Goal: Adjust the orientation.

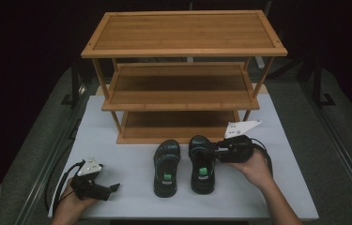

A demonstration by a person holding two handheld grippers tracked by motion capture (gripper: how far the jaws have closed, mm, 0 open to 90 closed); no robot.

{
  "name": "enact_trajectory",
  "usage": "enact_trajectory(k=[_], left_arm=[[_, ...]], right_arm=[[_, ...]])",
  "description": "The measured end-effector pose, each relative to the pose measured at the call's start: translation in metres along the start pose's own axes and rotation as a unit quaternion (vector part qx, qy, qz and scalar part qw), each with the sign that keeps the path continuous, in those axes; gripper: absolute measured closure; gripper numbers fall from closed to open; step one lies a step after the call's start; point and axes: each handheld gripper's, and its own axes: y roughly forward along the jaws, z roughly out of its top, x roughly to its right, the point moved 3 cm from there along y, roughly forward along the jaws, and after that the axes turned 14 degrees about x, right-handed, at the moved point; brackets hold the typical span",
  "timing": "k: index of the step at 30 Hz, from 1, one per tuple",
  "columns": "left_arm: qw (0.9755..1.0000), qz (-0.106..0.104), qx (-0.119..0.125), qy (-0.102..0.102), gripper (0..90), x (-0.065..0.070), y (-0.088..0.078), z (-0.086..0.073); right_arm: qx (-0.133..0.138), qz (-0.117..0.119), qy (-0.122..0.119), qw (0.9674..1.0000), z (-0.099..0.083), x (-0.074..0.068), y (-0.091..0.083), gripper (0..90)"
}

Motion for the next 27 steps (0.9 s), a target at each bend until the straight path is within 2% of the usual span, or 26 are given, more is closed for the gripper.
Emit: enact_trajectory(k=[2, 7, 12, 14, 18, 23, 27], left_arm=[[1.0000, 0.000, 0.000, 0.000, 0.0, 0.000, 0.000, 0.000], [1.0000, 0.000, 0.000, 0.000, 0.0, 0.000, 0.000, 0.000], [1.0000, 0.001, 0.000, 0.000, 0.0, 0.000, 0.000, 0.000], [1.0000, 0.000, 0.000, 0.001, 0.0, 0.000, 0.000, 0.000], [1.0000, 0.000, 0.000, 0.000, 0.0, 0.000, 0.000, 0.000], [1.0000, 0.000, -0.001, 0.004, 0.0, 0.000, -0.001, 0.001], [0.9999, -0.011, 0.008, 0.008, 0.1, 0.006, 0.000, 0.009]], right_arm=[[-0.007, 0.002, 0.001, 1.0000, -0.001, -0.001, 0.012, 70.1], [-0.015, 0.003, 0.002, 0.9999, -0.007, -0.002, 0.028, 70.1], [-0.017, 0.011, 0.007, 0.9998, -0.012, -0.004, 0.037, 69.0], [-0.018, 0.012, 0.004, 0.9998, -0.012, -0.005, 0.037, 66.1], [-0.004, 0.010, 0.002, 0.9999, -0.008, -0.006, 0.032, 59.6], [-0.007, 0.004, -0.001, 1.0000, -0.007, -0.008, 0.026, 56.4], [-0.002, -0.002, 0.000, 1.0000, -0.008, -0.010, 0.019, 55.6]])
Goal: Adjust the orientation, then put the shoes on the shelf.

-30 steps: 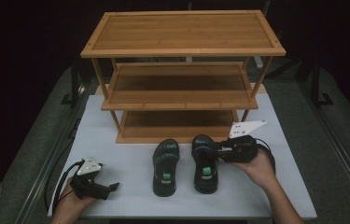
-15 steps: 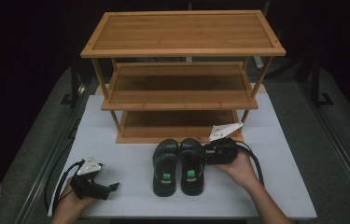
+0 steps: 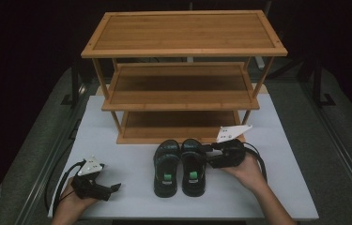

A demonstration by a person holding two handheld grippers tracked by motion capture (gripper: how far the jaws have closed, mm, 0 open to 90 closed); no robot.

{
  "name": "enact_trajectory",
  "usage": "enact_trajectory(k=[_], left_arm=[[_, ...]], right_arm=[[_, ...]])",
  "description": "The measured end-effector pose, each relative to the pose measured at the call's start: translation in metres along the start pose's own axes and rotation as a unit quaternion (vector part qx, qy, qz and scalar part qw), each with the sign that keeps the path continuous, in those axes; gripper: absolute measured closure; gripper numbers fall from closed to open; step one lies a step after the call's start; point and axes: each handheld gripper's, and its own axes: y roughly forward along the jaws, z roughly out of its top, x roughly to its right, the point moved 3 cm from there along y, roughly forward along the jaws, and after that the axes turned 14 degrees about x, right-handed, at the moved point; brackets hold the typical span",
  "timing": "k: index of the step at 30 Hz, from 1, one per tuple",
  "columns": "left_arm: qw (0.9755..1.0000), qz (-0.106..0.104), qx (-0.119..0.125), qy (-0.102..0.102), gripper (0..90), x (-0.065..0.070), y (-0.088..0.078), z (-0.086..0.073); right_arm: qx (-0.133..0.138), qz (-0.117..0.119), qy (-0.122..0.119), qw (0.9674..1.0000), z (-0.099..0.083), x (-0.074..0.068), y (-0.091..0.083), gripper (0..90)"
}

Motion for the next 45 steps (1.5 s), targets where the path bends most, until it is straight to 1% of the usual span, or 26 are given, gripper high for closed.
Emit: enact_trajectory(k=[2, 4, 6, 7, 8, 9, 10, 12, 14, 15, 17, 19, 21, 22, 23, 25, 26, 30, 31, 32, 35, 37, 39, 42, 45], left_arm=[[0.9999, -0.013, 0.006, 0.004, 0.0, 0.006, 0.002, 0.009], [0.9994, -0.027, 0.019, 0.002, 0.1, 0.012, 0.004, 0.018], [0.9987, -0.043, 0.027, -0.001, 0.1, 0.017, 0.007, 0.028], [0.9984, -0.048, 0.030, -0.001, 0.4, 0.019, 0.008, 0.031], [0.9976, -0.061, 0.034, 0.004, 4.7, 0.021, 0.008, 0.036], [0.9964, -0.074, 0.040, 0.005, 10.8, 0.023, 0.010, 0.041], [0.9957, -0.082, 0.043, 0.006, 13.2, 0.025, 0.011, 0.045], [0.9940, -0.098, 0.050, 0.006, 14.9, 0.029, 0.016, 0.056], [0.9923, -0.109, 0.055, 0.018, 19.1, 0.033, 0.020, 0.065], [0.9905, -0.122, 0.058, 0.024, 22.5, 0.037, 0.023, 0.072], [0.9880, -0.137, 0.065, 0.030, 25.0, 0.044, 0.030, 0.083], [0.9849, -0.156, 0.065, 0.038, 31.4, 0.049, 0.038, 0.091], [0.9833, -0.165, 0.064, 0.044, 32.8, 0.052, 0.048, 0.097], [0.9822, -0.171, 0.064, 0.046, 35.7, 0.053, 0.052, 0.100], [0.9817, -0.172, 0.066, 0.049, 38.9, 0.054, 0.057, 0.103], [0.9804, -0.179, 0.065, 0.050, 41.8, 0.054, 0.066, 0.107], [0.9795, -0.184, 0.061, 0.052, 43.7, 0.054, 0.070, 0.109], [0.9771, -0.200, 0.051, 0.051, 50.0, 0.057, 0.084, 0.113], [0.9768, -0.202, 0.049, 0.052, 50.4, 0.057, 0.087, 0.114], [0.9759, -0.207, 0.048, 0.052, 53.0, 0.058, 0.089, 0.114], [0.9748, -0.213, 0.041, 0.051, 60.9, 0.061, 0.093, 0.112], [0.9757, -0.209, 0.038, 0.055, 64.6, 0.061, 0.095, 0.111], [0.9759, -0.208, 0.037, 0.053, 65.9, 0.061, 0.095, 0.111], [0.9774, -0.200, 0.038, 0.058, 67.6, 0.063, 0.095, 0.111], [0.9786, -0.190, 0.041, 0.068, 69.1, 0.066, 0.094, 0.112]], right_arm=[[-0.002, 0.000, -0.002, 1.0000, 0.000, -0.001, -0.002, 55.6], [0.000, 0.002, 0.002, 1.0000, -0.001, -0.002, -0.004, 56.2], [0.001, 0.000, 0.002, 1.0000, -0.001, -0.003, -0.005, 56.5], [-0.001, 0.002, 0.003, 1.0000, -0.001, -0.002, -0.005, 56.6], [-0.002, 0.000, 0.003, 1.0000, -0.001, -0.002, -0.005, 56.7], [-0.002, 0.000, 0.004, 1.0000, -0.002, -0.002, -0.006, 58.0], [-0.003, 0.003, 0.006, 1.0000, -0.002, -0.002, -0.006, 58.1], [-0.004, 0.001, 0.009, 1.0000, -0.003, -0.001, -0.007, 58.1], [-0.005, 0.003, 0.010, 0.9999, -0.004, -0.001, -0.007, 58.0], [-0.007, 0.002, 0.009, 0.9999, -0.004, -0.001, -0.006, 58.0], [-0.010, 0.004, 0.010, 0.9999, -0.006, -0.001, -0.005, 58.0], [-0.010, 0.001, 0.011, 0.9999, -0.007, -0.001, -0.005, 58.0], [-0.011, 0.001, 0.012, 0.9999, -0.007, -0.001, -0.004, 58.0], [-0.011, -0.001, 0.011, 0.9999, -0.007, -0.001, -0.004, 58.0], [-0.011, -0.001, 0.011, 0.9999, -0.007, -0.001, -0.004, 58.1], [-0.011, -0.003, 0.012, 0.9999, -0.008, 0.000, -0.003, 58.1], [-0.010, -0.002, 0.013, 0.9999, -0.008, 0.000, -0.002, 58.4], [-0.012, -0.003, 0.015, 0.9998, -0.009, 0.001, 0.001, 59.0], [-0.013, -0.004, 0.015, 0.9998, -0.009, 0.002, 0.002, 59.0], [-0.015, -0.004, 0.016, 0.9997, -0.010, 0.002, 0.003, 59.0], [-0.019, -0.004, 0.017, 0.9997, -0.011, 0.003, 0.006, 59.0], [-0.023, -0.003, 0.021, 0.9995, -0.013, 0.003, 0.009, 59.1], [-0.026, 0.000, 0.024, 0.9994, -0.014, 0.004, 0.011, 59.6], [-0.030, 0.004, 0.030, 0.9991, -0.016, 0.003, 0.015, 63.4], [-0.030, 0.000, 0.033, 0.9990, -0.017, 0.002, 0.018, 67.5]])
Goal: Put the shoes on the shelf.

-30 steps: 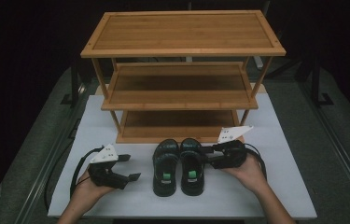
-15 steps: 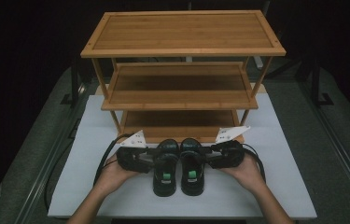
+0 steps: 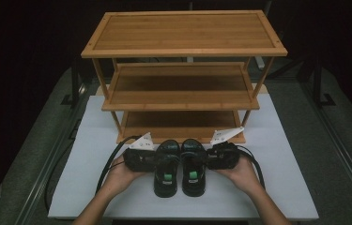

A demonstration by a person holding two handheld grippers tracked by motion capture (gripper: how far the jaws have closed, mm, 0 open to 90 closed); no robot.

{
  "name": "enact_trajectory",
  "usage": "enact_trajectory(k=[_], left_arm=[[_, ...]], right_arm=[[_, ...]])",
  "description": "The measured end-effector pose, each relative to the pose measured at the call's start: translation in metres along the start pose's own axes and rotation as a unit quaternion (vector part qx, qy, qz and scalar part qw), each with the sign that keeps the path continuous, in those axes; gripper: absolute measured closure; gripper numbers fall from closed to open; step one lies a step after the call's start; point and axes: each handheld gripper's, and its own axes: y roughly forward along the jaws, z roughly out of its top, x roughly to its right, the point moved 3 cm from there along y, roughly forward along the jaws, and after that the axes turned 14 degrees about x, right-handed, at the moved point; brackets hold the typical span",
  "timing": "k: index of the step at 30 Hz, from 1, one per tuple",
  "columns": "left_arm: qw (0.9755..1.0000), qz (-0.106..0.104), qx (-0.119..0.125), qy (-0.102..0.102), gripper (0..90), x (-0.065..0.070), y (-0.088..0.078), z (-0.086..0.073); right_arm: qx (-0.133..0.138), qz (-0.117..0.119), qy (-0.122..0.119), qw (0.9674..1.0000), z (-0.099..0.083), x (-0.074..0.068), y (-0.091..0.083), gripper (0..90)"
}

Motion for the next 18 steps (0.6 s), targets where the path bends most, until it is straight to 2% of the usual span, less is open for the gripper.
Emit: enact_trajectory(k=[5, 8, 10, 14, 18], left_arm=[[0.9997, 0.018, 0.014, 0.012, 70.0, 0.001, -0.001, 0.007], [0.9993, 0.028, 0.019, 0.017, 70.1, -0.002, -0.001, 0.013], [0.9989, 0.035, 0.026, 0.016, 70.1, -0.007, -0.001, 0.017], [0.9979, 0.050, 0.035, 0.018, 70.0, -0.018, 0.002, 0.027], [0.9970, 0.062, 0.043, 0.019, 70.0, -0.035, 0.004, 0.034]], right_arm=[[0.014, -0.009, 0.004, 0.9999, 0.005, -0.001, -0.002, 68.7], [0.019, -0.017, -0.002, 0.9997, 0.010, 0.002, 0.000, 68.8], [0.021, -0.027, -0.007, 0.9994, 0.014, 0.004, 0.000, 68.9], [0.044, -0.046, -0.007, 0.9980, 0.024, 0.014, 0.001, 68.9], [0.060, -0.058, -0.014, 0.9964, 0.034, 0.027, 0.005, 68.8]])
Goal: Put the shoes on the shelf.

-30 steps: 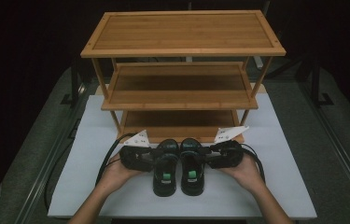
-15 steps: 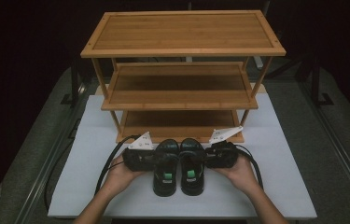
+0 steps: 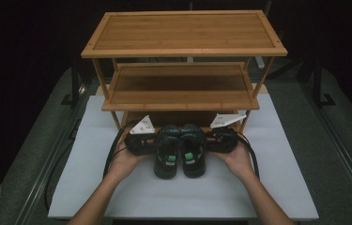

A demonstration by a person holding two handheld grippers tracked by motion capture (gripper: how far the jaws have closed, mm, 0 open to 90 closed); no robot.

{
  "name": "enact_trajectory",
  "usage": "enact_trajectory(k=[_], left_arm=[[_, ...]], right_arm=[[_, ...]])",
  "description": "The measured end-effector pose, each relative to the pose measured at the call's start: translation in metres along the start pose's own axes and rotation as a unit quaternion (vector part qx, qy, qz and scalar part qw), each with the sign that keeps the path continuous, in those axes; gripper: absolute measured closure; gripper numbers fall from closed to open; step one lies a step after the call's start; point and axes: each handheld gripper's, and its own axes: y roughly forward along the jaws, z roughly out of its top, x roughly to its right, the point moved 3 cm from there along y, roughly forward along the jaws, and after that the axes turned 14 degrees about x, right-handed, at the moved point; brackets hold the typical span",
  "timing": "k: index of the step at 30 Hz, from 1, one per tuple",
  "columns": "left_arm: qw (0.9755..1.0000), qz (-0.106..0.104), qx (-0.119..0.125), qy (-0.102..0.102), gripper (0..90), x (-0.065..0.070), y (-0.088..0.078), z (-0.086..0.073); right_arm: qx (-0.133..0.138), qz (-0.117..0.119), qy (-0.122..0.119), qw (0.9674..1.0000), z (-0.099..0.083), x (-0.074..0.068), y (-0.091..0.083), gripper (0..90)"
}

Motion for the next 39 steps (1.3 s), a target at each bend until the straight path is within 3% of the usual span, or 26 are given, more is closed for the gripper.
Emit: enact_trajectory(k=[10, 14, 23, 27, 28, 32, 39], left_arm=[[0.9988, 0.042, 0.021, 0.012, 69.8, -0.026, 0.020, -0.009], [0.9989, 0.039, 0.025, -0.003, 69.8, -0.029, 0.023, -0.013], [0.9996, 0.027, 0.012, 0.003, 69.5, -0.024, 0.023, -0.019], [0.9995, 0.024, 0.018, -0.004, 68.1, -0.025, 0.024, -0.020], [0.9994, 0.027, 0.020, -0.004, 66.4, -0.026, 0.023, -0.019], [0.9984, 0.039, 0.034, -0.020, 45.2, -0.025, 0.014, -0.013], [0.9981, 0.039, 0.030, -0.036, 28.0, -0.012, -0.012, -0.012]], right_arm=[[0.013, -0.036, -0.025, 0.9989, 0.001, 0.024, 0.022, 68.8], [0.022, -0.033, -0.015, 0.9991, -0.002, 0.029, 0.025, 68.8], [0.005, -0.031, -0.023, 0.9992, -0.011, 0.026, 0.021, 68.6], [0.011, -0.028, -0.014, 0.9995, -0.012, 0.028, 0.020, 66.8], [0.011, -0.029, -0.016, 0.9994, -0.011, 0.027, 0.020, 65.2], [0.014, -0.040, -0.015, 0.9990, -0.005, 0.022, 0.014, 54.8], [0.019, -0.048, -0.002, 0.9987, -0.001, 0.009, -0.009, 41.2]])
